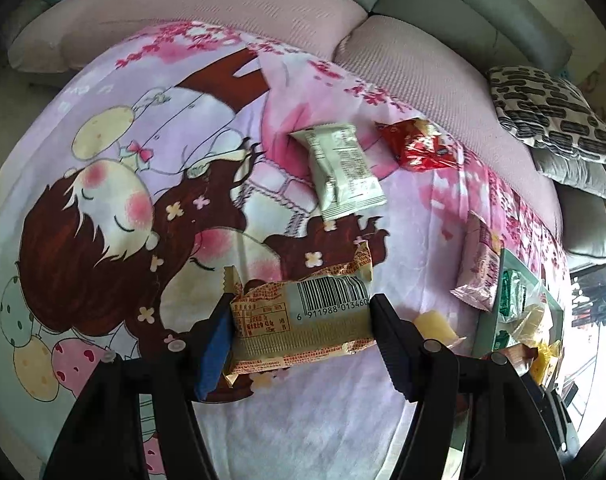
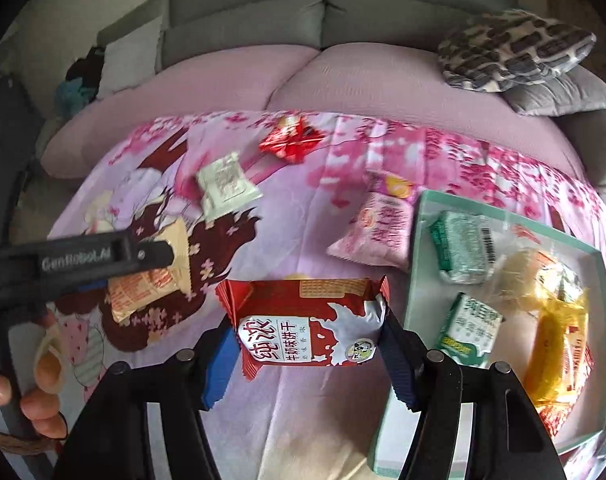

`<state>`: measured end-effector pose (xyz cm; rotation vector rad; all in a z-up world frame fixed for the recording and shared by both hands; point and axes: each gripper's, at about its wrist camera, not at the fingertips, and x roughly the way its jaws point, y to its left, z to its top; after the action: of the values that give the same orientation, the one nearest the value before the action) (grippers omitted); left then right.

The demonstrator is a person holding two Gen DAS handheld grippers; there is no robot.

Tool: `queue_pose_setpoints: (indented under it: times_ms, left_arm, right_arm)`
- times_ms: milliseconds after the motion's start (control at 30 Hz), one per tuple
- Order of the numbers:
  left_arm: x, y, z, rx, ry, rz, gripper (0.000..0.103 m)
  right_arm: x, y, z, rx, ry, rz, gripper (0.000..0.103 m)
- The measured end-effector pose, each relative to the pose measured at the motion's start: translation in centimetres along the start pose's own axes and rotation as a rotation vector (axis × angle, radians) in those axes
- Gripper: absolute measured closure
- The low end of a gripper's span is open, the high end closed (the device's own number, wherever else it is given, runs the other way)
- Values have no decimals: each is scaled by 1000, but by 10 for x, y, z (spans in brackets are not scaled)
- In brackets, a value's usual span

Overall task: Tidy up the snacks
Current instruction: 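Carry the biscuit pack with the left tool while the right tool carries the carton to the tray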

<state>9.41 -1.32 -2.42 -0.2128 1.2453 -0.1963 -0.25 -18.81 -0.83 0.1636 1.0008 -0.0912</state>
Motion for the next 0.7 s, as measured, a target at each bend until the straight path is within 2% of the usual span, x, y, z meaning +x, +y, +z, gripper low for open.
queue_pose_setpoints:
  times_ms: [133, 267, 467, 600, 700]
  left_arm:
    - [-7, -19, 1, 44, -22, -14, 35]
    - [-14, -52, 0, 125, -43, -23, 35]
    - [-22, -121, -14, 293, -49, -82, 35]
    - [-20, -180, -31, 424, -38, -122, 35]
    - [-10, -217, -46, 508, -1, -138, 35]
  right_arm:
    - [-11, -28, 5, 74, -29, -43, 36]
    - [-31, -74, 8, 205, -83, -85, 36]
    - [-58, -149, -4, 399, -130, -251, 36]
    - [-67, -194, -17, 501, -117, -367, 36]
    - [-70, -225, -31, 581, -96, -414, 36]
